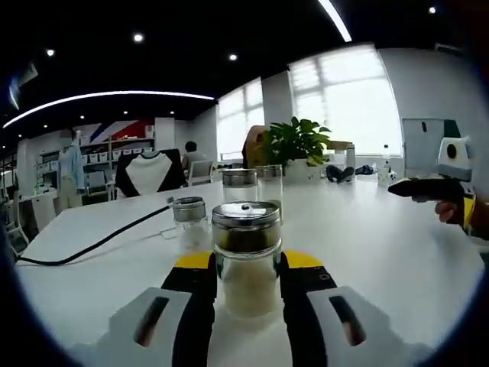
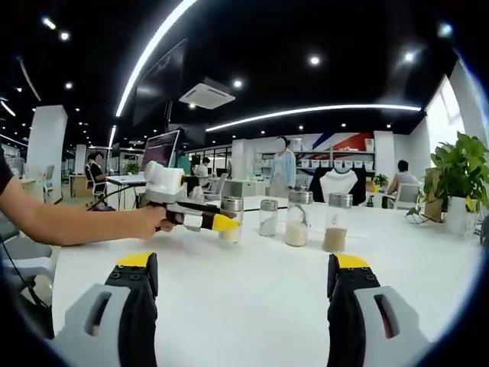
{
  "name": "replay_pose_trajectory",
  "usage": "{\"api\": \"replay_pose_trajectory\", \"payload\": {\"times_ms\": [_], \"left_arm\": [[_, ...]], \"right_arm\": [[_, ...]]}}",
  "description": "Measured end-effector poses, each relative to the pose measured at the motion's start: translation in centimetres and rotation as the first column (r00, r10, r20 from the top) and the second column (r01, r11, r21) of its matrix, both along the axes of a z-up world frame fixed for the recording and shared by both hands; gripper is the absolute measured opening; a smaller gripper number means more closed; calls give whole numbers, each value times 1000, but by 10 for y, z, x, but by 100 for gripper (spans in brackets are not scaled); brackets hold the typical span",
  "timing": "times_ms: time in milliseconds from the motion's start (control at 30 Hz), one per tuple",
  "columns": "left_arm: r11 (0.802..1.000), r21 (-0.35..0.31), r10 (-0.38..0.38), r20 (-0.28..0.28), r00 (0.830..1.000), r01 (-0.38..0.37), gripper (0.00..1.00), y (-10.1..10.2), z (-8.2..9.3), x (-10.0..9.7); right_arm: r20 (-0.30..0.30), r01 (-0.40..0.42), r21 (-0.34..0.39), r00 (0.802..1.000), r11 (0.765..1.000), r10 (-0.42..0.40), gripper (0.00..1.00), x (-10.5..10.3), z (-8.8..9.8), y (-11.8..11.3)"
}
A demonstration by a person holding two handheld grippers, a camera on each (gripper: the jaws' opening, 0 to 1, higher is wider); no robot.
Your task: Rotate the seasoning bottle until the label or dispensing opening points toward the visible target arrow and the bottle remains upright within the marked orientation range
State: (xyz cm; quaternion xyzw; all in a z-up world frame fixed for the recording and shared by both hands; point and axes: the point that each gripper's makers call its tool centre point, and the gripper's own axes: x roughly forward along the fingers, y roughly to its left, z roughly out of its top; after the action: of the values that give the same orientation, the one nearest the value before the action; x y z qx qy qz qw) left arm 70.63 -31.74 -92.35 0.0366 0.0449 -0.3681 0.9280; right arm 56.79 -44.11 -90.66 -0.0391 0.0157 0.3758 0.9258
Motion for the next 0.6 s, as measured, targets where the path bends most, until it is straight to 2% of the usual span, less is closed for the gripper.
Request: {"api": "replay_pose_trajectory", "payload": {"times_ms": [67, 267, 600], "left_arm": [[999, -14, -47, -13, 999, 47, 34, -8, 3, -9], [996, -17, -93, -16, 996, 93, 34, -18, 12, -26], [988, -4, -155, -17, 988, 155, 34, -31, 7, -49]], "right_arm": [[4, -9, -2, 1000, 1000, 9, 89, 1, -1, 3], [12, -38, -1, 999, 999, 38, 84, 6, 0, 10], [28, -89, 2, 996, 996, 89, 76, 15, 11, 25]]}}
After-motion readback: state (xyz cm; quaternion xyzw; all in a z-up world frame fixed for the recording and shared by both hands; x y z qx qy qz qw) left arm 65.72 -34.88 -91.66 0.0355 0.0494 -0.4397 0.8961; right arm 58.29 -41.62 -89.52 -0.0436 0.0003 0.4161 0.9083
